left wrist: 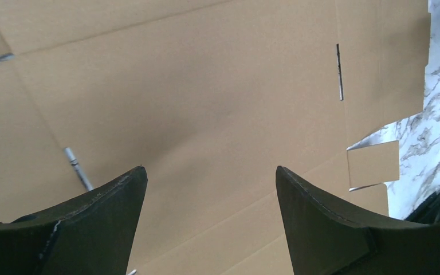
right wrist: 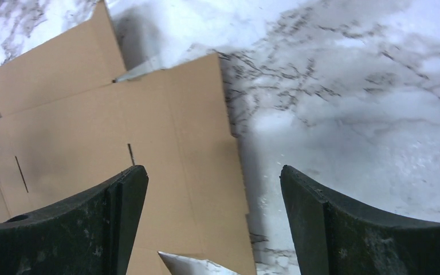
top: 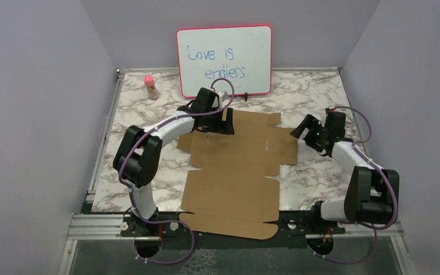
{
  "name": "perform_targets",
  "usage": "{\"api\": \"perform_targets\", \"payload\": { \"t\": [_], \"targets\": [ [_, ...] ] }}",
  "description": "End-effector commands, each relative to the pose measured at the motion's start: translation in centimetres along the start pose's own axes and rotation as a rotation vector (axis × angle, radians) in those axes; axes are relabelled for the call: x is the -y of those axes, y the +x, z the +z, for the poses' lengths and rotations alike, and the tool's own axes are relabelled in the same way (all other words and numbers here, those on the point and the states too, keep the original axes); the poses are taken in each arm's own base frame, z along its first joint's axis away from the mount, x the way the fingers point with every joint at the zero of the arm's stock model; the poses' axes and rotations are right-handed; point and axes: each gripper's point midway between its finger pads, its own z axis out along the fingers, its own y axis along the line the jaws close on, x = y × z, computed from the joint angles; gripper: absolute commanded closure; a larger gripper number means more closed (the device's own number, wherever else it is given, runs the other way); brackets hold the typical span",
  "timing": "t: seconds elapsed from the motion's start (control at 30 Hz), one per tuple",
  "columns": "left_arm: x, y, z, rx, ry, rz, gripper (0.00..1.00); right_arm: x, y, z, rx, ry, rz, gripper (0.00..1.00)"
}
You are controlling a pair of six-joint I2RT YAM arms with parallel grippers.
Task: Fold the paper box
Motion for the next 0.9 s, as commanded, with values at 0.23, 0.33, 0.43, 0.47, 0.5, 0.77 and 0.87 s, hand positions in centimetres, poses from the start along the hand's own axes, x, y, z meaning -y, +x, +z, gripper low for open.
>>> {"api": "perform_targets", "payload": {
  "t": [0.23,0.33,0.43,0.47,0.5,0.77,0.87],
  "targets": [
    [-0.7,2.3,3.3,-0.031,0.083,-0.076,0.16,0.0,4.3,1.1,-0.131,-0.132,0.108,0.25],
    [-1.0,2.8,3.7,-0.042,0.078,-0.081,0.17,0.0,4.9,1.5,-0.144,-0.150,0.102,0.35],
    [-1.4,3.5,4.3,-0.059,0.070,-0.093,0.17,0.2,5.7,1.6,-0.163,-0.161,0.101,0.49],
    [-1.5,3.8,4.5,-0.064,0.069,-0.097,0.17,0.1,5.8,1.6,-0.167,-0.167,0.097,0.55],
    [-1.7,4.0,4.6,-0.069,0.065,-0.102,0.17,0.0,5.9,1.5,-0.168,-0.171,0.093,0.61],
    [-2.8,5.4,5.0,-0.074,0.021,-0.139,0.18,-0.4,4.4,0.2,-0.144,-0.120,-0.006,0.96],
    [-2.8,5.8,5.1,-0.065,0.026,-0.162,0.18,-1.2,3.7,-0.2,-0.131,-0.071,-0.079,0.98]
  ]
}}
